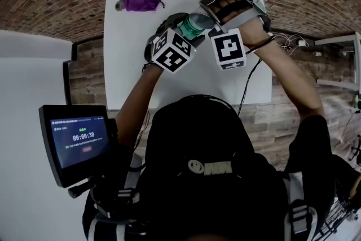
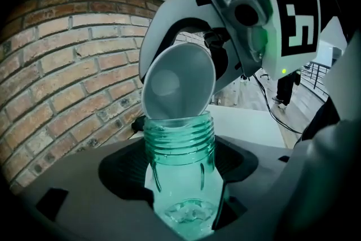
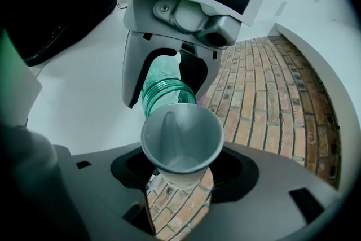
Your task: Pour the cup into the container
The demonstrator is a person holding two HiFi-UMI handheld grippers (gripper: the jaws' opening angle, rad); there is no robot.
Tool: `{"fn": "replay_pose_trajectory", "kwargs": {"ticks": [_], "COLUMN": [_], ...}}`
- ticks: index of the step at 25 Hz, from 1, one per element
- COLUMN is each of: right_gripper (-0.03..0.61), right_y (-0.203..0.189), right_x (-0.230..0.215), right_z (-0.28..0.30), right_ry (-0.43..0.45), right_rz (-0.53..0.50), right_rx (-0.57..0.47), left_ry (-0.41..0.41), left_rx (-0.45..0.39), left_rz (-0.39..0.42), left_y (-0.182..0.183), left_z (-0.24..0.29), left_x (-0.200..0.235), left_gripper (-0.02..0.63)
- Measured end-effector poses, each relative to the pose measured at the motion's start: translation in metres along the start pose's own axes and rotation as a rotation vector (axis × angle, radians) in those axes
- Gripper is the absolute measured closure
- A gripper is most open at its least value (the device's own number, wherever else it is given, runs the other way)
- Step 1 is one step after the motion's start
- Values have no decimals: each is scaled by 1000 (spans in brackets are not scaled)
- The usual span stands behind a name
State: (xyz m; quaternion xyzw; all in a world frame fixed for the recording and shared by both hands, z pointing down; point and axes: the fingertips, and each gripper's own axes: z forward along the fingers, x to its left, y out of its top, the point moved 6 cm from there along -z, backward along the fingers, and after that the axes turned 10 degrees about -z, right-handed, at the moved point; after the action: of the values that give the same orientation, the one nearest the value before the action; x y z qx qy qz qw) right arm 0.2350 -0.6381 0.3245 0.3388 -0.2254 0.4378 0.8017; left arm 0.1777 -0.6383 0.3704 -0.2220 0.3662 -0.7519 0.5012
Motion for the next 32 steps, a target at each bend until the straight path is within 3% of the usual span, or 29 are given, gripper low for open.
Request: {"fn": "replay_pose_trajectory", "kwargs": {"ticks": [19,23,32], "right_gripper": [310,310,310], "right_y": [-23,-24,-24], "right_x": [38,36,36], "right_z": [7,7,8], "right_ry": [13,-47,-30], "right_rz": [82,90,27], "right_rx": [106,117,149], "left_ry": [-118,-125,-122], "left_rx": [143,153,143], "left_rz": [114,119,109], "left_y": [13,16,16], "left_z": [33,36,37], "left_x": [-13,-14,-12], "left_gripper": [259,259,258]}}
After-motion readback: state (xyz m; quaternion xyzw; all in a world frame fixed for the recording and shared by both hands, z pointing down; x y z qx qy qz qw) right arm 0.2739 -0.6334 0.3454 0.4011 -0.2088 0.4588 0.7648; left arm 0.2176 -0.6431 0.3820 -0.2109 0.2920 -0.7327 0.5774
